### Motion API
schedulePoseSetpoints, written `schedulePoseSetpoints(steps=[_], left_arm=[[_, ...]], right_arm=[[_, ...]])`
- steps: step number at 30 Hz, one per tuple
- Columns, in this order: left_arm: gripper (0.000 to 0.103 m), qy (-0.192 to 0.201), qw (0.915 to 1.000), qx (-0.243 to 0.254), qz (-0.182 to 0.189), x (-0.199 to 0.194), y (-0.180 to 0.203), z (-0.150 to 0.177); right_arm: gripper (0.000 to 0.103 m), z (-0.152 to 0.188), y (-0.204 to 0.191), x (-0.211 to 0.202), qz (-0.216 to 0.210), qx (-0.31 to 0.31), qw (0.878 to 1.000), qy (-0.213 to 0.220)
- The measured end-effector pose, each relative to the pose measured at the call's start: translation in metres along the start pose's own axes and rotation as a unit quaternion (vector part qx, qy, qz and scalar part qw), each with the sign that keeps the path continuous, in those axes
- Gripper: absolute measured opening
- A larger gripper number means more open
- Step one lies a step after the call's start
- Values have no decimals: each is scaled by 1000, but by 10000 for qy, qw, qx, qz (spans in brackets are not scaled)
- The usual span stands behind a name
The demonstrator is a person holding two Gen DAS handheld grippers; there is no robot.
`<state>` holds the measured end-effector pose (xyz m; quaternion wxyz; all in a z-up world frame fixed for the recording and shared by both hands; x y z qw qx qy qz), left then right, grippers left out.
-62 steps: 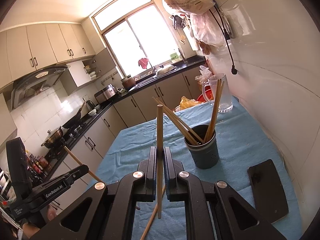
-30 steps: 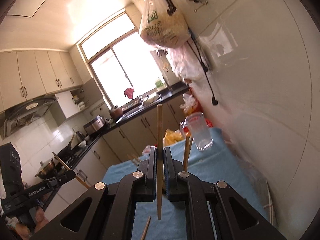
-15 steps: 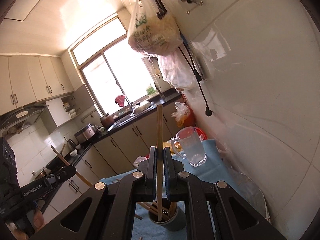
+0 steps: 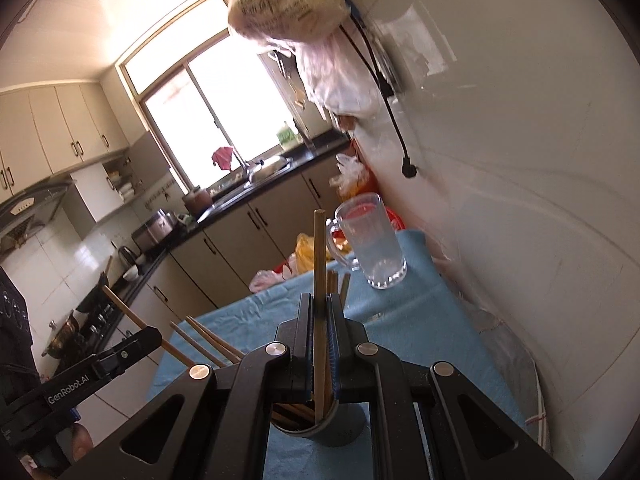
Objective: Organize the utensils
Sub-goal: 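Lower the left gripper's chopstick into the black cup while the right gripper lowers its own, then open the left gripper over the cup while the right gripper opens too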
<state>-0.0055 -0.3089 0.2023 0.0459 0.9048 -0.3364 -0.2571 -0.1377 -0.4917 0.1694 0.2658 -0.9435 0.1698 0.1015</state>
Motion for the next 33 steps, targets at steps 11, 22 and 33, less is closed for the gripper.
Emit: schedulePoseSetpoints(steps=[11,22,33], left_arm=[[9,-27,9999,-103,90,-1,-13,5],[69,693,9971,-114,-278,-67,-26,14],[69,344,9927,-320,-1112,-106,-98,91]], right_arm=[[25,11,6,14,-35,188,9994,-294],[88,12,-1,-42,644,-142,9966,504],[92,88,-23,-52,797,-643,9947,-115]])
Point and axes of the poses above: each gripper's, at about its wrist camera, not at the fingertips, and x roughly the way its jaws point, y to its right, z to its underside, the point moved 1 cm from there along x, roughly the way its jaws point, and after that the axes turned 10 degrees about y, right-handed, at the moved point
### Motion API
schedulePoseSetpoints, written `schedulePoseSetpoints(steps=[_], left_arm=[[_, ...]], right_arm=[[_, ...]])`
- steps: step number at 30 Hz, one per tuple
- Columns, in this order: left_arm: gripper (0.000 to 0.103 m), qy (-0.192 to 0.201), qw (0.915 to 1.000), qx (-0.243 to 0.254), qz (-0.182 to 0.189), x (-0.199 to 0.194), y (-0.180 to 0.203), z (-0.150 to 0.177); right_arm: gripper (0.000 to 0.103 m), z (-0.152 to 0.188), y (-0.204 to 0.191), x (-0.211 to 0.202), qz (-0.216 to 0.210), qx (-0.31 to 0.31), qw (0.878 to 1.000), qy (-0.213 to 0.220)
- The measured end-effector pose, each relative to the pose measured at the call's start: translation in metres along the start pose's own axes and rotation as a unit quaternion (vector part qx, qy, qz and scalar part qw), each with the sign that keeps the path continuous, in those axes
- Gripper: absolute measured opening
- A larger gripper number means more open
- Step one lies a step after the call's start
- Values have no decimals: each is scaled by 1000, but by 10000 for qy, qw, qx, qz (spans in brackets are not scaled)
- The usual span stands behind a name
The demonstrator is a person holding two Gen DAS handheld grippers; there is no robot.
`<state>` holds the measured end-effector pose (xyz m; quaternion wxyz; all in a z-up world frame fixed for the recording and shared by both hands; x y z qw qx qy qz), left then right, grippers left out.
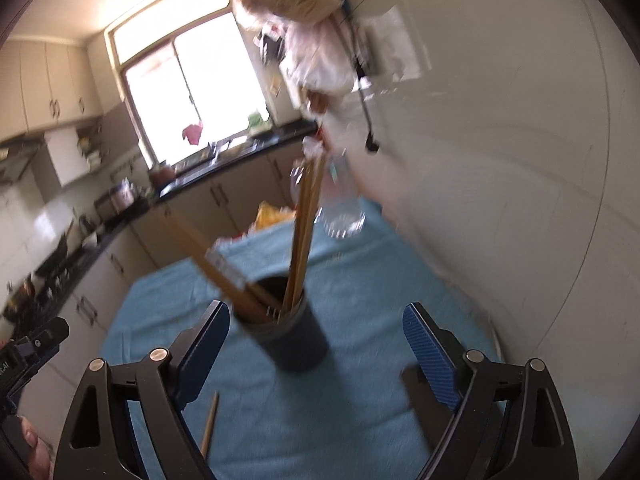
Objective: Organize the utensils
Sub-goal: 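Open the left gripper over the cup while the right gripper opens too, then move both open grippers back toward the last chopsticks on the towel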
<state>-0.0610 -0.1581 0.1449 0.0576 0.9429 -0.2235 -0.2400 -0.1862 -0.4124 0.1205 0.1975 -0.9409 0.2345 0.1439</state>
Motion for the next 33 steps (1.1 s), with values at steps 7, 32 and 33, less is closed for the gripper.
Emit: schedulePoseSetpoints(steps=[7,32,33], left_arm=[[69,-357,9981,-211,-458,-7,-59,40],[69,-738,9899,-790,-921,-11,-152,93],[69,-752,9898,-799,-904,-11,-154,93]], right_arm=[[92,40,-28,0,-151,-414,9982,-404],[43,105,-76,61,-1046,-107,9632,-2472],[43,109,-79,70,-1088,-12,9585,-2635]])
Point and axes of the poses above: each gripper's, at about its wrist camera, not at the fingertips, and x roughly the way its jaws point, y to its right, z to its underside, the point moved 1 cm from there along x, roughly the way its jaws point, and after that the axes turned 10 degrees about y, right-handed, at the moved point
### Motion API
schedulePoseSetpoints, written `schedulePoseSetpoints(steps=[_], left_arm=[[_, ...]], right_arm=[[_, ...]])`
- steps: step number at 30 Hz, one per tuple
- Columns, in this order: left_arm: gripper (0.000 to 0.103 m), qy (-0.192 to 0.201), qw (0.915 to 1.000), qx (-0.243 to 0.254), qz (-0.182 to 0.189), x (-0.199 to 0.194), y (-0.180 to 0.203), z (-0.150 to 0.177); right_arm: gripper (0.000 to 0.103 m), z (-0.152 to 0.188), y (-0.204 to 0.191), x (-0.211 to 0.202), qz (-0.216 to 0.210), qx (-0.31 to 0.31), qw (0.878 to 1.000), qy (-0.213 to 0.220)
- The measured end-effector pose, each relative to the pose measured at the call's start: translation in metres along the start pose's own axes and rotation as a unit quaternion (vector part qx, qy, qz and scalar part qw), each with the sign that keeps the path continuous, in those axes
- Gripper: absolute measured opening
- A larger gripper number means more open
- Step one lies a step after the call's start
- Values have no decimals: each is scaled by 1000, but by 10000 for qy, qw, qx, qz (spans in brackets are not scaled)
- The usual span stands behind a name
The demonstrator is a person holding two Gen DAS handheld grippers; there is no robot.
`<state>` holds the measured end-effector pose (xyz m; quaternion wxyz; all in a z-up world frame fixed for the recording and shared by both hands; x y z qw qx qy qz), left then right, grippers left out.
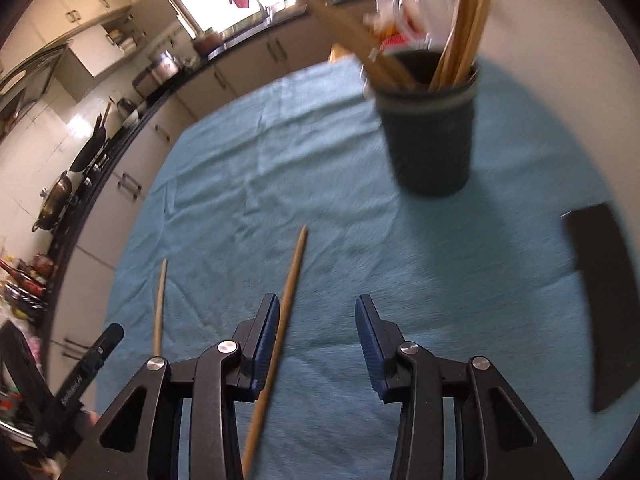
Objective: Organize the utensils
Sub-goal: 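Move both open grippers back toward the last chopsticks on the towel, then close the left gripper on a chopstick while the right gripper grasps the other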
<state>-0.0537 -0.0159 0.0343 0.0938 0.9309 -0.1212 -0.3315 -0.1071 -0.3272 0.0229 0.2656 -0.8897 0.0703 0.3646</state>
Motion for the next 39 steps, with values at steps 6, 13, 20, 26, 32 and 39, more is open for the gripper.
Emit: schedulePoseSetpoints(steps=[6,13,20,26,32,39], left_arm=[[69,-137,9999,-59,46,0,-11,-2],[63,-280,9995,-151,85,2,-21,-4],[59,-732,9967,3,338,19,3,-6],[32,-1452,9877,581,86,60,46,-2],[20,-1396,9802,1200,-727,87,73,-9],[6,-1124,9881,996,-343,76,71,-15]], right_arm=[[33,-5,-15,43,81,96,9988,-466],[13,-1,-42,68,538,-418,9954,-677],[7,7,-58,63,362,-753,9949,-562],[7,-1,-50,38,102,-631,9976,-258],[7,-4,-45,19,-35,-596,9982,-67],[7,-8,-42,-3,-216,-639,9973,273]])
Point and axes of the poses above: each gripper's, at about its wrist camera, not at the fingertips, and x roughly the way its jaws point, y to its right, z to its underside, the point moved 1 cm from there along x, roughly the way its jaws point, and after that the axes turned 10 degrees about y, right-handed, at the moved point
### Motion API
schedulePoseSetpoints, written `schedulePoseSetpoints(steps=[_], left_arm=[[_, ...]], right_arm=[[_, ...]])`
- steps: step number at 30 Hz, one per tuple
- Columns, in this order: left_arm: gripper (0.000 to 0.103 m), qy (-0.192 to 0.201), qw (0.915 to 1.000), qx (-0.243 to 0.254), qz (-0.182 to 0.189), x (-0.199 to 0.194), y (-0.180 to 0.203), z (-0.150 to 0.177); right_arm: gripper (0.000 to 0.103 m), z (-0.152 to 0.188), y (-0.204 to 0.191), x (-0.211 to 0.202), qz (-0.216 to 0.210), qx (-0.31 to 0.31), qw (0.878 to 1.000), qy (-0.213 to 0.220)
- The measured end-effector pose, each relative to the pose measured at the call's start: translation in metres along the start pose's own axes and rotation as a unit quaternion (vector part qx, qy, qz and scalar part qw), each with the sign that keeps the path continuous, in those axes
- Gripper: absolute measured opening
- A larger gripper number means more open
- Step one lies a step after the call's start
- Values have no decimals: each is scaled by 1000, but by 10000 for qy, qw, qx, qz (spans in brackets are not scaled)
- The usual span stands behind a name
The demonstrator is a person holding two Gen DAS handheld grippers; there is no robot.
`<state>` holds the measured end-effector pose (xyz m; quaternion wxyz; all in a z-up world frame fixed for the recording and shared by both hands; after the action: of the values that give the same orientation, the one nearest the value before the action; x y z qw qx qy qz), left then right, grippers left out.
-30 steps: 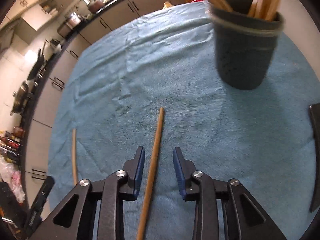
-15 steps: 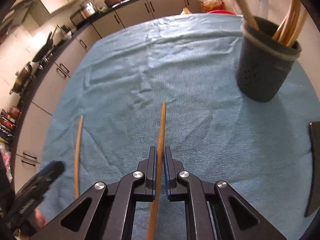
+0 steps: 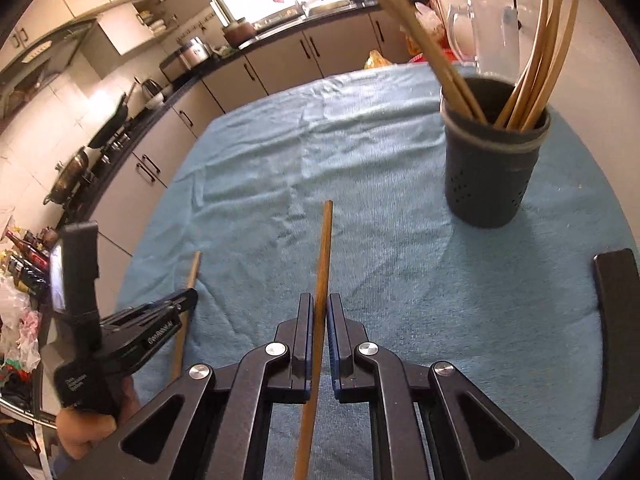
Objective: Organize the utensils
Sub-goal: 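Close the left gripper on a chopstick while the right gripper grasps the other, then lift the left gripper's chopstick upright toward the black cup while the right gripper carries its own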
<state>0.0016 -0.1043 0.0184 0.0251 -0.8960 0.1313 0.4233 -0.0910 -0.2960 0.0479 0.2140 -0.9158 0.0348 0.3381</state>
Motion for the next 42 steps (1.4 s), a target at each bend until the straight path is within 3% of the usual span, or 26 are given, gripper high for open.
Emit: schedulePoseSetpoints(steps=[8,14,42], left_arm=[[6,1234,9896,-323,664,-93,-6,-15],[6,1671,9819,-386,799,-133,-4,-17],[6,1997,9757,-152,894,-166,15,-20]], right_arm=[[7,-8,-4,-53,-206,-121,9952,948],[7,-6,-14,-84,-257,-297,9875,1529],[7,-10,-14,-123,-320,-304,9788,1999]])
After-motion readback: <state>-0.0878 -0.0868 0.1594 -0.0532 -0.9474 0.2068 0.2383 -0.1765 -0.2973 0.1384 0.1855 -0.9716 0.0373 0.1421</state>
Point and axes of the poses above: each gripper's, at about its wrist camera, not at the fingertips, and x roughly the way its jaws point, y to its right, z to its underside, the point moved 1 cm from there along x, roughly the way its jaws point, and after that the axes turned 10 degrees about y, right-handed, at the moved point
